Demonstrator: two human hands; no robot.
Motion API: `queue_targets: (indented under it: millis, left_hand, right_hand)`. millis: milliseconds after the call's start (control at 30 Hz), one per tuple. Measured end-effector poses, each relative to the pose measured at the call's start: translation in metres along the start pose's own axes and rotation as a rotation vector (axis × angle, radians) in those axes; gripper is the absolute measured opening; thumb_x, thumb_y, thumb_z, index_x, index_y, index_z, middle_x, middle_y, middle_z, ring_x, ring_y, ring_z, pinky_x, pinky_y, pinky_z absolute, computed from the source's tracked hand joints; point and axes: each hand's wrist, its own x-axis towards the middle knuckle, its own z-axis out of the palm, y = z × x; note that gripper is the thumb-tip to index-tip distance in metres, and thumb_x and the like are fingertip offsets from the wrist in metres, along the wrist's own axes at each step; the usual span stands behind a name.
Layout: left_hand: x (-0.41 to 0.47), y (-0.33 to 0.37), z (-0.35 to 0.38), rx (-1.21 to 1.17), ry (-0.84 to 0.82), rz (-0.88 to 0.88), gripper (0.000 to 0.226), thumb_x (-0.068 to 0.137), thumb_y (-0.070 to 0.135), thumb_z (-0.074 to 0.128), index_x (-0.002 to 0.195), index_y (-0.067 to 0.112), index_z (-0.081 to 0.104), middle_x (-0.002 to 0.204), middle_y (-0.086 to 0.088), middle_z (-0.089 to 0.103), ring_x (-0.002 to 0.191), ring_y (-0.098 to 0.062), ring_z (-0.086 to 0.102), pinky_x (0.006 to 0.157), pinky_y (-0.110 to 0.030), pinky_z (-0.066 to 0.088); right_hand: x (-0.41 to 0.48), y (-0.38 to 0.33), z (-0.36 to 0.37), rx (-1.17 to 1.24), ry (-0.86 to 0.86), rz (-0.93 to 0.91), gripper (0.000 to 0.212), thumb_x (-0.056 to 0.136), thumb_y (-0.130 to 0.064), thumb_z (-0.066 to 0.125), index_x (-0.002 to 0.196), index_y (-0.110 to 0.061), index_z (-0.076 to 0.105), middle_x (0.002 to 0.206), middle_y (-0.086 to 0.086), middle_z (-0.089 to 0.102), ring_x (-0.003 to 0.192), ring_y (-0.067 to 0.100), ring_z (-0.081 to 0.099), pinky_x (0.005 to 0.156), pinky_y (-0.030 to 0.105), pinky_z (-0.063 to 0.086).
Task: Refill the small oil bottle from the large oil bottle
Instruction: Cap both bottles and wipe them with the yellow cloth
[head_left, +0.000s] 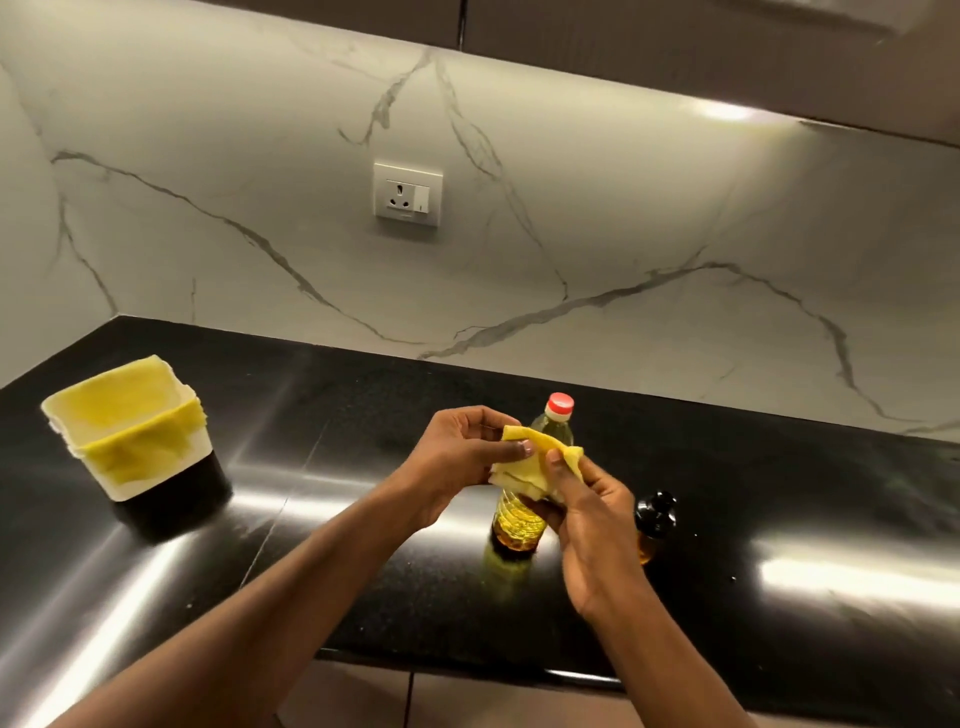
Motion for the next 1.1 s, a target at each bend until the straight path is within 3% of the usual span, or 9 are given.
queue_targets:
  millis: [200,367,433,500,600,733,867,967,1100]
  left_hand:
    - [0.019,-0.012,0.022,0.186,0.194,0.206,0.039,0.083,0.023,0.088,0.116,0.012,0.07,0.105,-0.009,0.076,0.101,-0.019,0.075,0.083,-0.027,0.062]
    - [0.044,-0.018,0.039,0.491,0.225,0.29,0.073,0.081,0.036,0.09,0.143,0.013,0.06,0.138,0.001,0.066,0.127,-0.012,0.061,0.104,-0.027,0.051]
    - [0.051,-0.023,0.049,0.568,0.221,0.307,0.063,0.083,0.037,0.087,0.138,0.016,0.065,0.133,0.001,0.07,0.124,-0.011,0.064,0.101,-0.026,0.05]
    - [0.055,-0.028,0.056,0.616,0.256,0.326,0.04,0.089,0.035,0.082,0.124,0.02,0.074,0.115,0.004,0.077,0.108,-0.008,0.071,0.091,-0.025,0.056]
    - [0.057,-0.031,0.06,0.637,0.275,0.309,0.042,0.087,0.052,0.072,0.12,0.026,0.075,0.109,0.008,0.078,0.102,-0.007,0.073,0.088,-0.036,0.064]
    - [0.056,-0.034,0.06,0.645,0.245,0.32,0.051,0.085,0.061,0.067,0.124,0.029,0.073,0.113,0.008,0.078,0.104,-0.007,0.073,0.088,-0.042,0.065]
    - [0.057,-0.036,0.061,0.681,0.282,0.325,0.015,0.094,0.035,0.067,0.105,0.028,0.076,0.091,0.009,0.078,0.084,-0.008,0.074,0.078,-0.046,0.064]
    - [0.058,-0.036,0.061,0.709,0.319,0.329,0.01,0.093,0.027,0.063,0.093,0.025,0.074,0.078,0.007,0.074,0.071,-0.012,0.07,0.07,-0.051,0.061]
    - [0.055,-0.037,0.065,0.733,0.292,0.36,0.025,0.097,0.036,0.069,0.12,0.027,0.074,0.105,0.008,0.079,0.094,-0.006,0.074,0.084,-0.039,0.065]
  right_hand:
    - [0.031,-0.059,-0.032,0.03,0.138,-0.168,0.01,0.098,-0.009,0.072,0.101,-0.017,0.076,0.097,0.003,0.081,0.094,0.021,0.076,0.081,0.04,0.065]
    - [0.076,-0.086,-0.039,-0.799,0.063,-0.765,0.023,0.102,-0.013,0.066,0.121,-0.016,0.079,0.093,-0.007,0.078,0.067,-0.002,0.063,0.059,0.009,0.048]
    - [0.088,-0.078,-0.036,-1.11,-0.114,-0.817,0.033,0.099,-0.008,0.06,0.127,-0.014,0.076,0.109,0.003,0.081,0.079,0.006,0.071,0.07,0.014,0.054]
    - [0.091,-0.062,-0.036,-1.361,-0.288,-0.781,0.044,0.1,-0.008,0.057,0.142,-0.013,0.066,0.135,0.009,0.073,0.113,0.026,0.074,0.097,0.035,0.058]
    - [0.089,-0.045,-0.049,-1.501,-0.352,-0.832,0.054,0.104,-0.014,0.05,0.158,-0.013,0.048,0.161,0.008,0.051,0.149,0.027,0.05,0.128,0.047,0.031]
    - [0.092,-0.046,-0.061,-1.549,-0.371,-0.89,0.054,0.106,-0.02,0.049,0.16,-0.014,0.043,0.164,0.007,0.046,0.154,0.023,0.042,0.127,0.039,0.017]
    - [0.096,-0.053,-0.041,-1.515,-0.411,-0.8,0.055,0.11,-0.02,0.041,0.164,-0.014,0.036,0.17,0.006,0.038,0.159,0.021,0.032,0.131,0.038,0.009]
    - [0.093,-0.044,-0.037,-1.507,-0.449,-0.816,0.057,0.109,-0.022,0.038,0.164,-0.01,0.032,0.171,0.01,0.034,0.16,0.024,0.029,0.13,0.038,0.006]
    - [0.09,-0.027,-0.064,-1.424,-0.423,-0.947,0.06,0.101,-0.014,0.046,0.16,-0.007,0.039,0.166,0.013,0.039,0.156,0.024,0.032,0.13,0.046,0.019]
